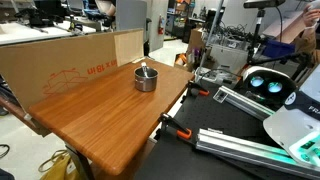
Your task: Pick up the marker in the little silver pot and put it on the table-top.
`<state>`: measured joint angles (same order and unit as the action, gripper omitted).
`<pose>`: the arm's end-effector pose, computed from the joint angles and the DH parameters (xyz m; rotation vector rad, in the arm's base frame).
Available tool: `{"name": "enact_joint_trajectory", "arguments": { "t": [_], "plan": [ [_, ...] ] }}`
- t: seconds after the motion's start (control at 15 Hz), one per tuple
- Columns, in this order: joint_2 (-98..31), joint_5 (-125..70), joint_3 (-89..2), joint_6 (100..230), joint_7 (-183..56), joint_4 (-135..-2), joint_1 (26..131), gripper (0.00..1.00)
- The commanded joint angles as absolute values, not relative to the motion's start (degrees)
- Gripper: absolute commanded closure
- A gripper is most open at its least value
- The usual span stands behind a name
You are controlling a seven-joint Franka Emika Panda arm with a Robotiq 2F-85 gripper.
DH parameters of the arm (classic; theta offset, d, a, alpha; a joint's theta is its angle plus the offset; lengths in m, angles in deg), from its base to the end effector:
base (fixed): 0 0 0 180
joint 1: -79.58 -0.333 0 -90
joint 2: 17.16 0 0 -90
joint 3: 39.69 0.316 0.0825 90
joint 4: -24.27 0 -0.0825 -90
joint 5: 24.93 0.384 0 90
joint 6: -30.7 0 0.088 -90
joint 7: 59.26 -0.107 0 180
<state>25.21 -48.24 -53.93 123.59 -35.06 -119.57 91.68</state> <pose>0.2649 -0.1862 0.5018 2.9621 0.1384 -0.3564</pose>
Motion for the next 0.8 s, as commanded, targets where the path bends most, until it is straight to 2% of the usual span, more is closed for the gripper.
{"name": "enact_joint_trajectory", "arguments": {
  "t": [0.0,0.73],
  "plan": [
    [25.5,-49.0,-55.2,123.1,-35.9,-119.3,89.9,0.00],
    [20.3,-41.9,-54.0,125.4,-42.8,-118.7,86.3,0.00]
  ]
}}
